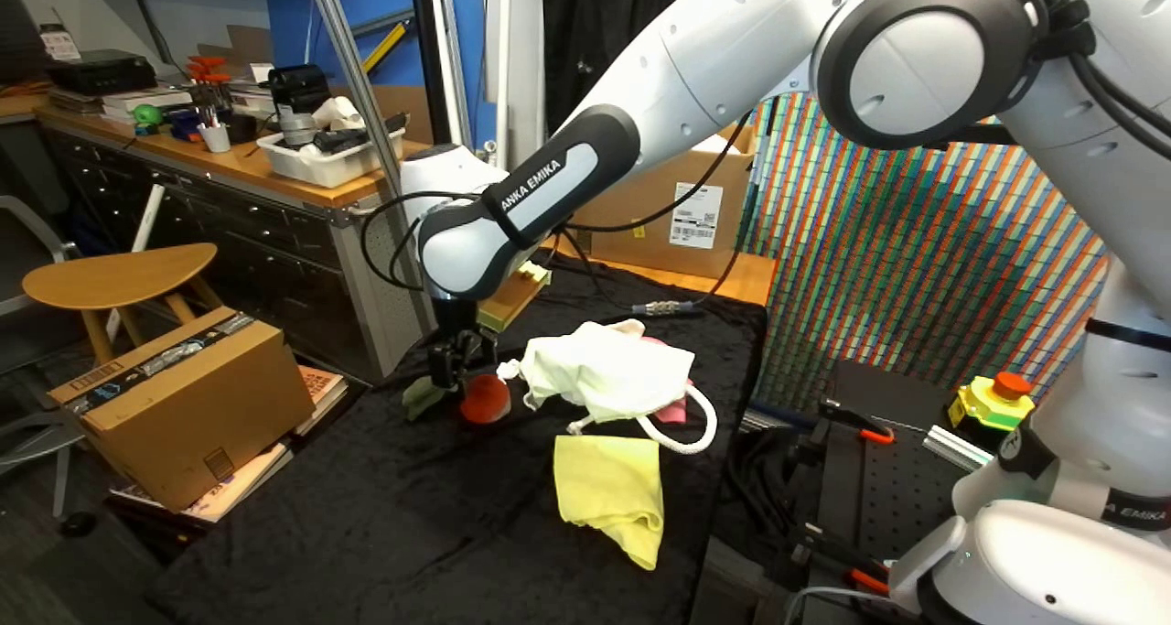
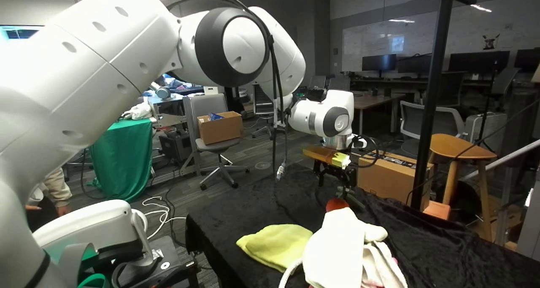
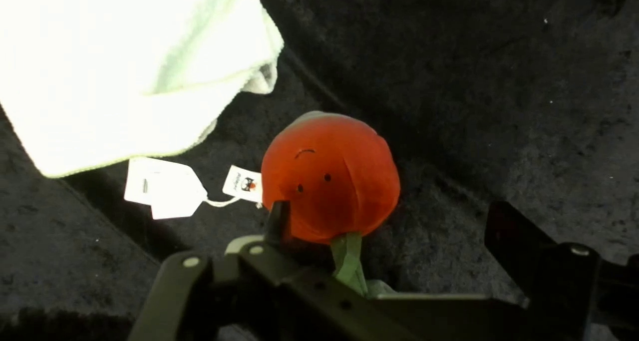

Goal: Pile all the objects closer to you

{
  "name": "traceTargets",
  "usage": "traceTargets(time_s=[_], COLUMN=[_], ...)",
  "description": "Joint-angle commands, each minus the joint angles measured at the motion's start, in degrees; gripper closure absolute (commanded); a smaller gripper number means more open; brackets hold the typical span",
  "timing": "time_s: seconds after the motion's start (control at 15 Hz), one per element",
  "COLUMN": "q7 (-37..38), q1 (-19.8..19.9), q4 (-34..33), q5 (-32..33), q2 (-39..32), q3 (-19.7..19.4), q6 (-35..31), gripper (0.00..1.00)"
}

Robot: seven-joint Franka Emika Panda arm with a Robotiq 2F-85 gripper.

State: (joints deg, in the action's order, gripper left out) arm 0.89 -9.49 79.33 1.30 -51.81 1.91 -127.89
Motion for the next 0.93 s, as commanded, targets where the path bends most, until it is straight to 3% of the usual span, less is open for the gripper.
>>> traceTargets(time_s=[0.0, 0.87], q7=[3.41, 4.23], q1=[-1.14, -0.88], q4=[-5.11, -12.83], q5=[1.89, 1.9], q2=[-3.32, -10.4], q3=[-1.5, -2.02], q6=[3.26, 5.68], gripper=[0.0, 0.0])
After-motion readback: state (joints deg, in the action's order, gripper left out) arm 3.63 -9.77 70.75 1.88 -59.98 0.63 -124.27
